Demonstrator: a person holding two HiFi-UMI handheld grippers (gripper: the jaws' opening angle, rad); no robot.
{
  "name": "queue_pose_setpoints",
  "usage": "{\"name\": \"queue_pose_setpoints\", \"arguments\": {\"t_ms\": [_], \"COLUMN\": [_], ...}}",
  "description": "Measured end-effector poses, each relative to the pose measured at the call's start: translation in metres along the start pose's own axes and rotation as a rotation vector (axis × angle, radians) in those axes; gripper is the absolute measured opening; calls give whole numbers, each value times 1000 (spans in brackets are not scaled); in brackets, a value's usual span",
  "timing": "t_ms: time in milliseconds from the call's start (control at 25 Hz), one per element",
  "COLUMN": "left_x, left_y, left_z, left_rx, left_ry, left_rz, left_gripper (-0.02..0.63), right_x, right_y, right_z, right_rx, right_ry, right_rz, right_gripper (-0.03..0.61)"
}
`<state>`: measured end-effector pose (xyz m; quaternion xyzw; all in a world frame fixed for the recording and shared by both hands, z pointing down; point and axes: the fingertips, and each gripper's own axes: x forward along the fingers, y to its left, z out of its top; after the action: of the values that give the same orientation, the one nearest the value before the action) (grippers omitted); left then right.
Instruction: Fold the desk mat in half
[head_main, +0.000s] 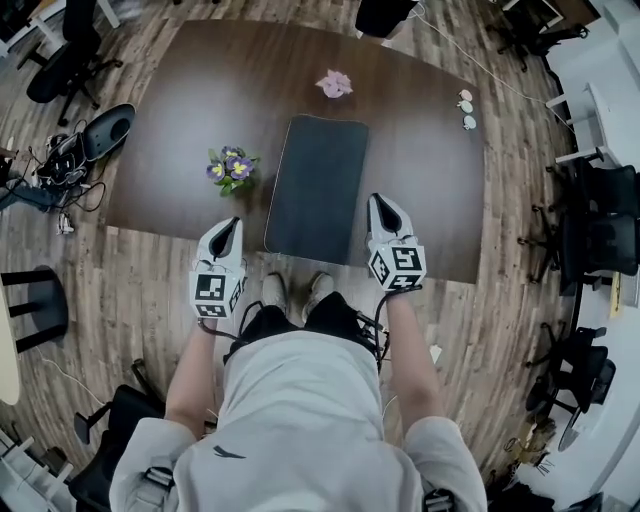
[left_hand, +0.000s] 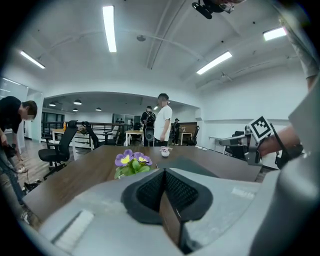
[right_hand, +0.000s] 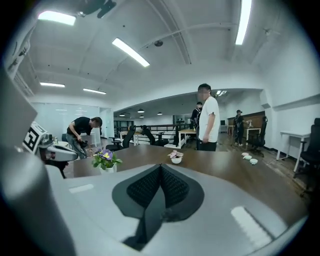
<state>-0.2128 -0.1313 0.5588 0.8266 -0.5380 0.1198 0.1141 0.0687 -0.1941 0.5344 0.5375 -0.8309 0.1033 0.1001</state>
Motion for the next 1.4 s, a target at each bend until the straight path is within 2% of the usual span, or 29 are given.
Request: {"name": "queue_pose_setpoints", "arguments": {"t_ms": [240, 440, 640, 760, 1080, 1400], "left_x": [-4, -15, -22, -21, -16, -24], "left_y": [-8, -13, -31, -51, -101, -116], "left_z": [21, 30, 26, 23, 28, 30], "left_rx": [39, 63, 63, 58, 73, 108], "left_ry": [-54, -74, -72, -68, -79, -75], "left_rz": [-9, 30, 81, 95, 84, 79], "left_gripper": [6, 6, 6, 6, 6, 6], "right_x": [-71, -141, -197, -214, -221, -229], "right_y": [-55, -92, -105, -113, -117, -117], "right_z": [23, 42, 47, 37, 12, 15], "right_rx": [-1, -24, -65, -33, -6, -6], "right_ry": [-122, -208, -247, -255, -215, -226], "right_rz": [-142, -204, -205, -203, -160, -133], "right_gripper": [3, 3, 3, 2, 2, 2]}}
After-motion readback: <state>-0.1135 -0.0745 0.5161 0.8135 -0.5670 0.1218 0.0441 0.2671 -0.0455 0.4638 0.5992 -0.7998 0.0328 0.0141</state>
